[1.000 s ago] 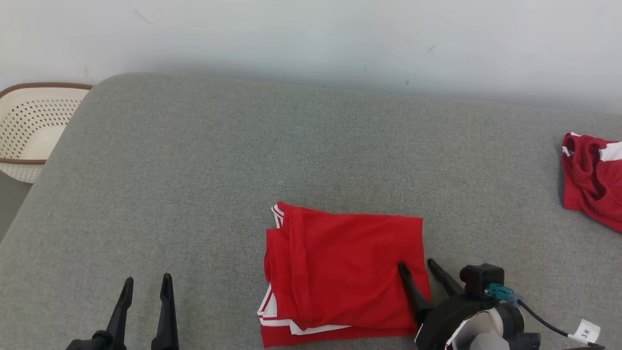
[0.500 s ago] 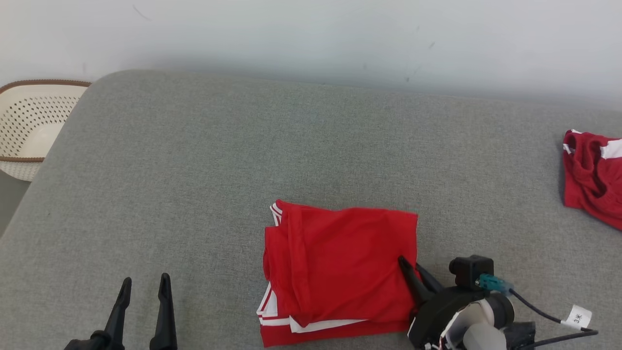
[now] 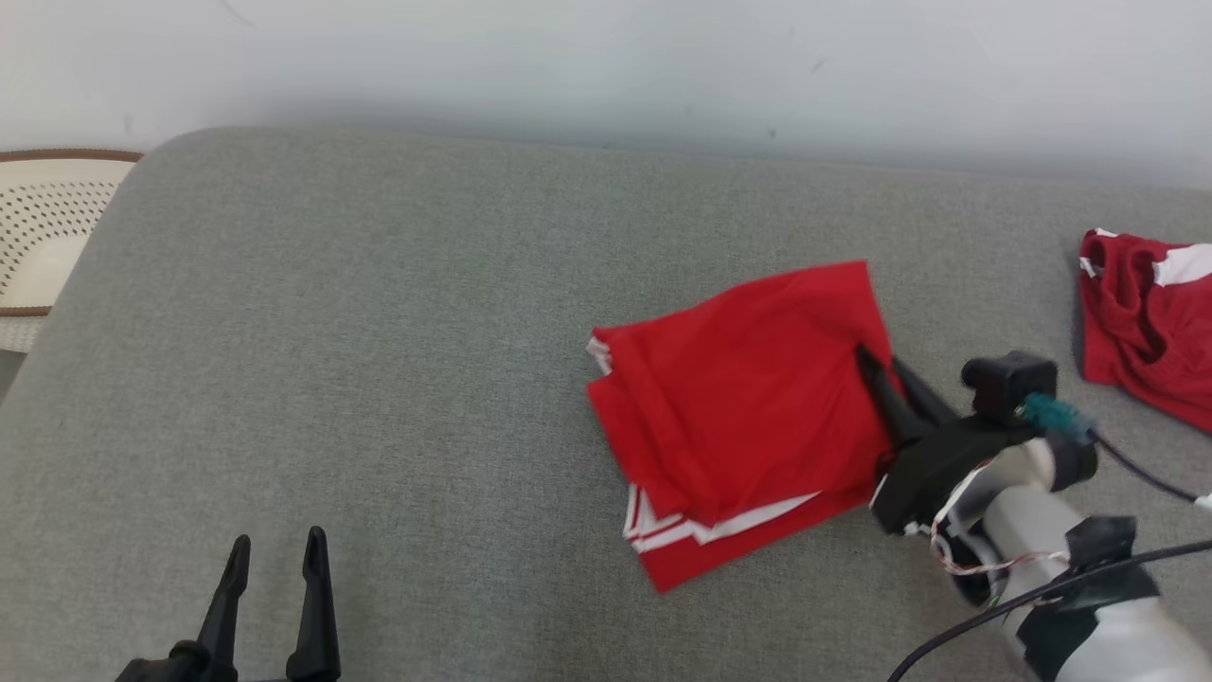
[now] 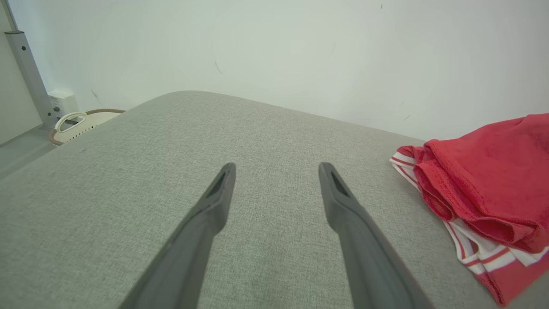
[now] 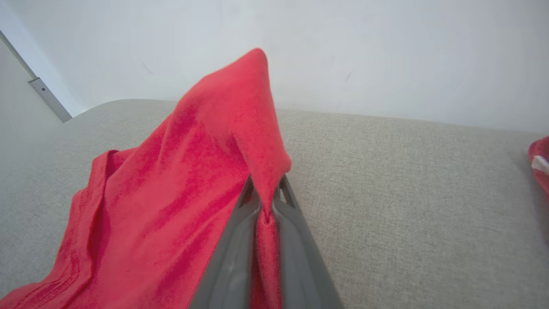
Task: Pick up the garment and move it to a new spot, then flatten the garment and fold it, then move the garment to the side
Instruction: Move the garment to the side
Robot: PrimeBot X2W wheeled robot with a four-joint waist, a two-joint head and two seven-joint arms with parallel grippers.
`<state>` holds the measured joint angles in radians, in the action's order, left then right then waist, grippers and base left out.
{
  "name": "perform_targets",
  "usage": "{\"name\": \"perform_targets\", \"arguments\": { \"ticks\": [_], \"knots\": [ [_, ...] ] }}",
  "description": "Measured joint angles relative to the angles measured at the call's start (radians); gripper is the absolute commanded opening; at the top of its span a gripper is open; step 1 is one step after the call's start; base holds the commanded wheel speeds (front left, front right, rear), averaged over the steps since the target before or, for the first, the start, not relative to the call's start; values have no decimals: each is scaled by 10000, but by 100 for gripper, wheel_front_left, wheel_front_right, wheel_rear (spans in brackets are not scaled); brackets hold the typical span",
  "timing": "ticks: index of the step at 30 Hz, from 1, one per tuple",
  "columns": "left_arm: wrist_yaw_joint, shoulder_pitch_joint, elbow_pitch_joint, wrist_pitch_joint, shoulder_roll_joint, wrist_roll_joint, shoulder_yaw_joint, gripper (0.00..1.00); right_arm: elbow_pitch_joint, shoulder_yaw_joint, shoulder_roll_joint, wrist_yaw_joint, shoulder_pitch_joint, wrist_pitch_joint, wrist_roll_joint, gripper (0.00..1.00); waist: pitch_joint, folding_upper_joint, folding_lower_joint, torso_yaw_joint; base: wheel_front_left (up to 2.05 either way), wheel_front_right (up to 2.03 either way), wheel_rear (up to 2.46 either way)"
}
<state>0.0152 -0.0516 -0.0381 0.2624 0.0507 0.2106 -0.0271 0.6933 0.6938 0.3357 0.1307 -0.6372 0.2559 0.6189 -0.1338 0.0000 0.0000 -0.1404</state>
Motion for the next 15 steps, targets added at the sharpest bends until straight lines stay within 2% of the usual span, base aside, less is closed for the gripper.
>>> {"name": "perform_targets", "arguments": {
  "ticks": [11, 15],
  "knots": [
    [73, -152, 334, 12, -2, -157, -90, 100, 155, 362, 1726, 0, -1636, -249, -301, 0, -573, 0, 1, 522, 0, 0, 0],
    [107, -285, 384, 13, -2, -228, -88, 100, 161, 527, 2057, 2, -2034, -370, -364, 0, -767, 1, 0, 686, 0, 0, 0]
  ]
}}
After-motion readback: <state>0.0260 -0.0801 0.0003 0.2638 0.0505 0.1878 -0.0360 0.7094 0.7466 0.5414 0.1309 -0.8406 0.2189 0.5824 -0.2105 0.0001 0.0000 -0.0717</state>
